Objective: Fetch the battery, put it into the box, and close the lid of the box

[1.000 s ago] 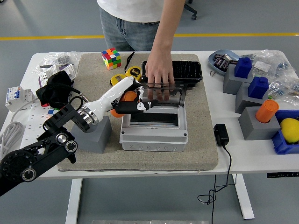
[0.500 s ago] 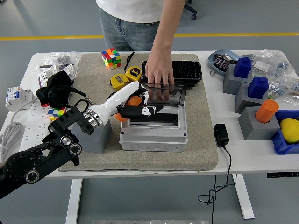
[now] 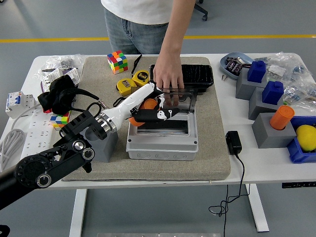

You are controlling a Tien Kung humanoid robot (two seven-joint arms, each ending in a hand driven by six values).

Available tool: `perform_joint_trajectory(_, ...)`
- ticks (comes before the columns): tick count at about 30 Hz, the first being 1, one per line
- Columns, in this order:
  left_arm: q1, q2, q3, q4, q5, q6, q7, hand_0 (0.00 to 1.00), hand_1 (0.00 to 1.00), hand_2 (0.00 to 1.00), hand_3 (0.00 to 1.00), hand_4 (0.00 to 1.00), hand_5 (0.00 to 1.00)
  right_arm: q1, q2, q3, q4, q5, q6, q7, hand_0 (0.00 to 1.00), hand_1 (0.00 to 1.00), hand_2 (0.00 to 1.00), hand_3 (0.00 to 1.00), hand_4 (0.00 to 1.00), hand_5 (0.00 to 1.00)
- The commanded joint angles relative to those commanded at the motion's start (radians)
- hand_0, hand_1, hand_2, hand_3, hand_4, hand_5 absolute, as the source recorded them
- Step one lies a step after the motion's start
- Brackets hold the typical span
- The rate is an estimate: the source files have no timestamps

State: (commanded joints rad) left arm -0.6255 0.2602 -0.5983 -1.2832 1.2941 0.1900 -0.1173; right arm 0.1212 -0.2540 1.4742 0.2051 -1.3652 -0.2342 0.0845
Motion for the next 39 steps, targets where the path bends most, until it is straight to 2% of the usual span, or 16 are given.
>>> perform_joint_trajectory(3, -0.011, -0.012, 0.003, 0.024, -0.017, 0.006, -0.006, 0.002, 0.002, 0.031, 0.042, 0.748, 0.411, 0.003, -0.001, -0.002, 0.0, 0.001, 0.0, 0.0, 0.988, 0.944, 0.872, 0.879, 0.998, 0.998)
perform_joint_trajectory(7, -0.022, -0.024, 0.001, 0.02, -0.016, 0.01, -0.002, 0.002, 0.002, 0.031, 0.042, 0.748, 0.411, 0.006, -0.002, 0.001, -0.003, -0.003, 0.0, 0.0, 0.988, 0.944, 0.872, 0.879, 0.998, 0.998)
perform_joint_trajectory(11, -0.035, -0.036, 0.017, 0.02, -0.069, 0.001, -0.008, 0.002, 0.002, 0.035, 0.047, 0.739, 0.403, 0.009, -0.001, -0.004, -0.002, 0.001, 0.0, 0.0, 0.988, 0.944, 0.872, 0.879, 0.998, 0.998)
perform_joint_trajectory(15, -0.023, -0.026, 0.014, -0.012, -0.078, -0.015, 0.016, 0.002, 0.002, 0.043, 0.056, 0.732, 0.4, 0.009, -0.001, -0.004, -0.001, 0.002, -0.001, 0.001, 0.988, 0.944, 0.872, 0.88, 0.998, 0.998)
perform_joint_trajectory(18, -0.005, -0.012, -0.012, -0.068, -0.082, -0.028, 0.054, 0.002, 0.002, 0.043, 0.056, 0.732, 0.4, 0.008, -0.002, 0.0, -0.003, -0.001, 0.0, 0.0, 0.988, 0.944, 0.872, 0.88, 0.998, 0.998)
perform_joint_trajectory(21, -0.001, -0.003, -0.029, -0.098, -0.091, -0.027, 0.056, 0.002, 0.002, 0.053, 0.064, 0.729, 0.394, 0.008, -0.003, 0.004, -0.005, -0.005, 0.001, 0.0, 0.988, 0.943, 0.872, 0.88, 0.998, 0.998)
perform_joint_trajectory(24, -0.001, -0.002, -0.023, -0.087, -0.111, -0.034, 0.054, 0.002, 0.002, 0.053, 0.064, 0.729, 0.394, 0.011, -0.005, 0.003, -0.006, -0.006, 0.001, 0.0, 0.988, 0.943, 0.872, 0.88, 0.998, 0.998)
perform_joint_trajectory(28, 0.0, 0.022, 0.014, -0.072, -0.151, -0.054, 0.048, 0.018, 0.013, 0.071, 0.081, 0.732, 0.384, 0.015, -0.006, -0.009, -0.003, 0.005, 0.0, 0.001, 0.988, 0.943, 0.872, 0.88, 0.998, 0.998)
perform_joint_trajectory(32, -0.003, 0.031, 0.035, -0.06, -0.183, -0.07, 0.043, 0.018, 0.013, 0.071, 0.081, 0.732, 0.384, 0.013, -0.006, -0.007, -0.004, 0.003, 0.001, 0.0, 0.988, 0.943, 0.872, 0.88, 0.998, 0.998)
perform_joint_trajectory(35, -0.007, 0.028, 0.065, -0.055, -0.232, -0.09, 0.026, 0.029, 0.029, 0.088, 0.1, 0.739, 0.382, 0.014, -0.007, -0.007, -0.005, 0.002, 0.001, 0.0, 0.988, 0.943, 0.872, 0.88, 0.998, 0.998)
perform_joint_trajectory(39, -0.011, 0.013, 0.068, -0.043, -0.249, -0.079, -0.002, 0.034, 0.037, 0.1, 0.108, 0.742, 0.383, 0.014, -0.007, -0.015, -0.004, 0.007, 0.001, 0.0, 0.988, 0.944, 0.872, 0.88, 0.998, 0.998)
